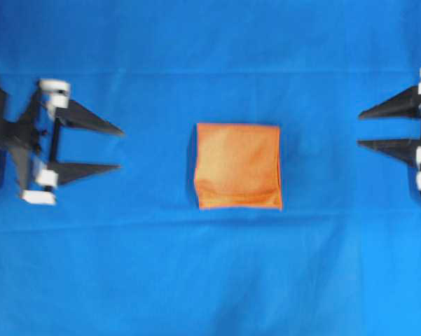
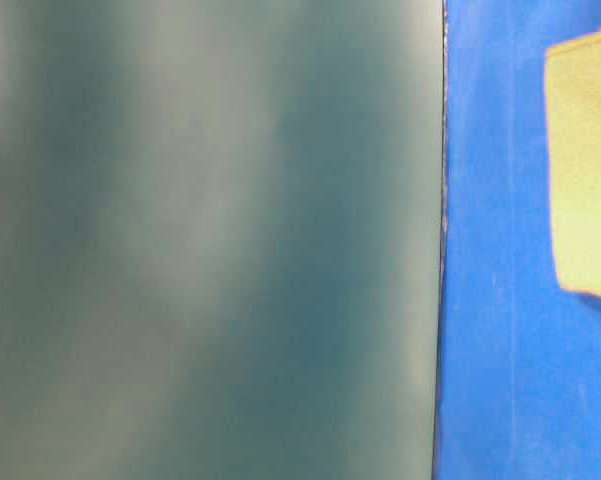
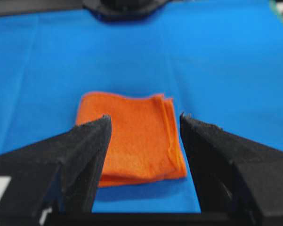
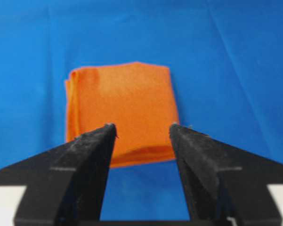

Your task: Fold the orange towel.

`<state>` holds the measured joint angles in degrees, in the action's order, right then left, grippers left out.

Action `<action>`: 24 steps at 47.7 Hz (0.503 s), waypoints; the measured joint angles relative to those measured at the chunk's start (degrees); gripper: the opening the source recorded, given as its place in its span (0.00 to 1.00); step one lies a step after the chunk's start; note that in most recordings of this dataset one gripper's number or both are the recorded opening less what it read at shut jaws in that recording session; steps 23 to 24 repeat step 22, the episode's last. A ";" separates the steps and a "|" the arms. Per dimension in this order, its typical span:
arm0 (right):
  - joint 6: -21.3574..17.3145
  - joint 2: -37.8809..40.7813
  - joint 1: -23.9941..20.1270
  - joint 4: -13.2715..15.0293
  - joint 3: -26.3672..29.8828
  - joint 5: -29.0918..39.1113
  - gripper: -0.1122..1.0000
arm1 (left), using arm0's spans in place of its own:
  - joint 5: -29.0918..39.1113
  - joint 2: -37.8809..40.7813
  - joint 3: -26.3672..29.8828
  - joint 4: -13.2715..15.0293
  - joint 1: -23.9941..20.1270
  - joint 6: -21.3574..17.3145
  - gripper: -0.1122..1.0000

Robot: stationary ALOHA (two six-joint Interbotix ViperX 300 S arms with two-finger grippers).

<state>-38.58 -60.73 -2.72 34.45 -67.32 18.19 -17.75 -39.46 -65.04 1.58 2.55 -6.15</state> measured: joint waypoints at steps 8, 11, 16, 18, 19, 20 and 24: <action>-0.26 -3.69 2.99 0.09 -3.43 -0.79 0.60 | 0.79 -9.93 -5.01 0.09 0.00 -0.09 0.59; -0.26 -4.31 3.69 0.00 -4.13 -1.41 0.60 | 1.67 -12.92 -6.77 0.00 0.00 -0.09 0.59; -0.26 -4.57 4.83 0.00 -5.89 -3.16 0.60 | 3.87 -17.84 -9.32 0.00 0.00 -0.09 0.59; -0.44 -4.48 5.45 -0.09 -6.42 -3.87 0.60 | 4.83 -19.60 -10.11 0.00 0.00 -0.09 0.59; -0.44 -4.57 5.71 -0.18 -6.77 -4.31 0.60 | 5.36 -20.39 -10.55 0.00 0.00 -0.09 0.59; -0.44 -4.57 6.06 -0.35 -7.03 -4.83 0.60 | 5.89 -21.09 -10.99 0.00 -0.18 -0.09 0.59; -0.35 -4.57 6.94 -0.53 -7.65 -5.89 0.60 | 6.59 -22.50 -11.69 0.00 -0.70 -0.09 0.59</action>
